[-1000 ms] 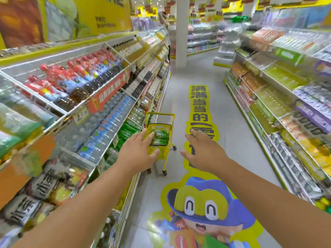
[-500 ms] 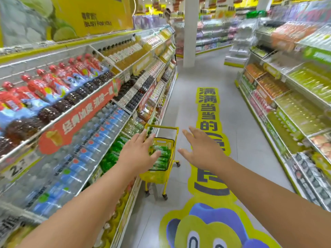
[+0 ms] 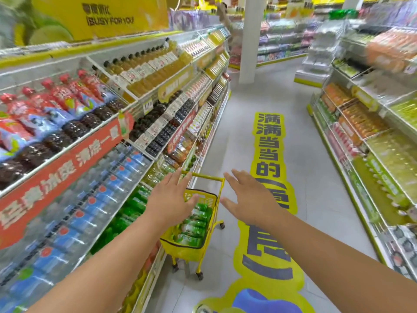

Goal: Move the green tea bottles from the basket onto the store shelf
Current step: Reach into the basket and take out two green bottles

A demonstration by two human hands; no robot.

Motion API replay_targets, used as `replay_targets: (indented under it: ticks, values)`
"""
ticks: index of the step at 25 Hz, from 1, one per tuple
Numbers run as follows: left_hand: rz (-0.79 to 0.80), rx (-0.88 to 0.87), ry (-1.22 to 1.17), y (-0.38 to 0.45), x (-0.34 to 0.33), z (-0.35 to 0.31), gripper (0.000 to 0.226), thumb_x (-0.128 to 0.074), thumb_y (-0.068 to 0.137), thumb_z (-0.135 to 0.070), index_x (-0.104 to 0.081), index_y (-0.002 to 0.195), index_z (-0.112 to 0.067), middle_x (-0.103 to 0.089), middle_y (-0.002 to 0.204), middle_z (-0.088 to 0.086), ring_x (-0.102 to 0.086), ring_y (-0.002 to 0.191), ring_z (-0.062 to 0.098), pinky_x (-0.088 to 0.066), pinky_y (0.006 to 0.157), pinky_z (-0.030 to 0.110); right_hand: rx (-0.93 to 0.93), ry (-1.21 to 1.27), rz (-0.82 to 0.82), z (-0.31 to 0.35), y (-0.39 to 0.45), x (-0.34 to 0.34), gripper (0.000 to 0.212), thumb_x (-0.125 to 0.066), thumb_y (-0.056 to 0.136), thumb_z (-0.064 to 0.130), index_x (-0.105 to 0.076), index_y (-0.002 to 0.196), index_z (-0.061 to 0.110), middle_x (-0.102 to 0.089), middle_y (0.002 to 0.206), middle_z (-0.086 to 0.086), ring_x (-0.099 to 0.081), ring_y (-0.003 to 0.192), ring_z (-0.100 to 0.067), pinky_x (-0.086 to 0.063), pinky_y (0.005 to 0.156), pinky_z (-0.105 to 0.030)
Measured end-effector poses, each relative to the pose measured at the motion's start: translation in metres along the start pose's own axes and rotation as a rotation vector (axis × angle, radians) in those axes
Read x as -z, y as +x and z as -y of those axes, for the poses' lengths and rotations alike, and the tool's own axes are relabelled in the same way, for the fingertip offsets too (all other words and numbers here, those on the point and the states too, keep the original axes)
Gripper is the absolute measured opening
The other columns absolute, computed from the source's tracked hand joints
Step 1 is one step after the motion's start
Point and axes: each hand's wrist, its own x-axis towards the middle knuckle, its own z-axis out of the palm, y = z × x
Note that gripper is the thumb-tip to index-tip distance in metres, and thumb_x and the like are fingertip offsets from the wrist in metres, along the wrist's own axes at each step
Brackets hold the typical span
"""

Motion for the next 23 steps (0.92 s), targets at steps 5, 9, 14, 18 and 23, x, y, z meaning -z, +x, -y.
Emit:
replay_targets:
  ticks: [5,9,14,18,23]
  values:
    - [0.03,0.061,-0.038,0.097,-0.031,0.033,0.077,-0.032,0.1,-0.066,-0.006,0.164,-0.032,-0.002,0.172,-0.001,-0.004,0.157,0.025,-0.016,0.124,0.047,0.032,-0.019,0.038,-0.021,0.113,-0.021,0.078,-0.037,0.105,0.063,-0.009,0.168,0.025,-0.007,0.176,-0.003,-0.005,0.162,-0.024,-0.013,0.129,-0.039]
    - [0.063,0.105,-0.104,0.171,-0.055,0.064,0.077,-0.031,0.099,-0.067,-0.006,0.164,-0.033,-0.003,0.172,0.001,-0.005,0.157,0.027,-0.017,0.125,0.048,0.045,-0.013,0.102,-0.03,0.196,-0.03,0.078,-0.035,0.105,0.063,-0.008,0.168,0.027,-0.006,0.176,-0.001,-0.003,0.162,-0.022,-0.011,0.128,-0.038]
    - [0.108,0.125,-0.073,0.244,-0.068,0.098,0.077,-0.032,0.099,-0.066,-0.005,0.164,-0.033,-0.004,0.172,0.002,-0.008,0.157,0.027,-0.02,0.124,0.048,0.075,-0.05,0.14,-0.036,0.287,-0.045,0.078,-0.034,0.104,0.064,-0.008,0.168,0.026,-0.005,0.176,-0.002,-0.003,0.162,-0.023,-0.012,0.128,-0.039]
    - [0.108,0.151,-0.034,0.284,-0.077,0.117,0.077,-0.033,0.1,-0.065,-0.007,0.164,-0.03,-0.005,0.172,0.004,-0.007,0.157,0.03,-0.017,0.125,0.047,0.12,-0.057,0.169,-0.04,0.346,-0.062,0.079,-0.033,0.104,0.065,-0.007,0.168,0.027,-0.001,0.176,-0.002,-0.001,0.162,-0.024,-0.011,0.128,-0.04]
    - [0.101,0.222,-0.043,0.328,-0.108,0.134,0.076,-0.032,0.1,-0.064,-0.012,0.164,-0.027,-0.01,0.171,0.006,-0.011,0.156,0.03,-0.02,0.123,0.047,0.216,-0.063,0.243,-0.052,0.424,-0.092,0.079,-0.034,0.105,0.064,-0.005,0.168,0.027,-0.002,0.176,-0.004,-0.003,0.162,-0.026,-0.013,0.129,-0.042]
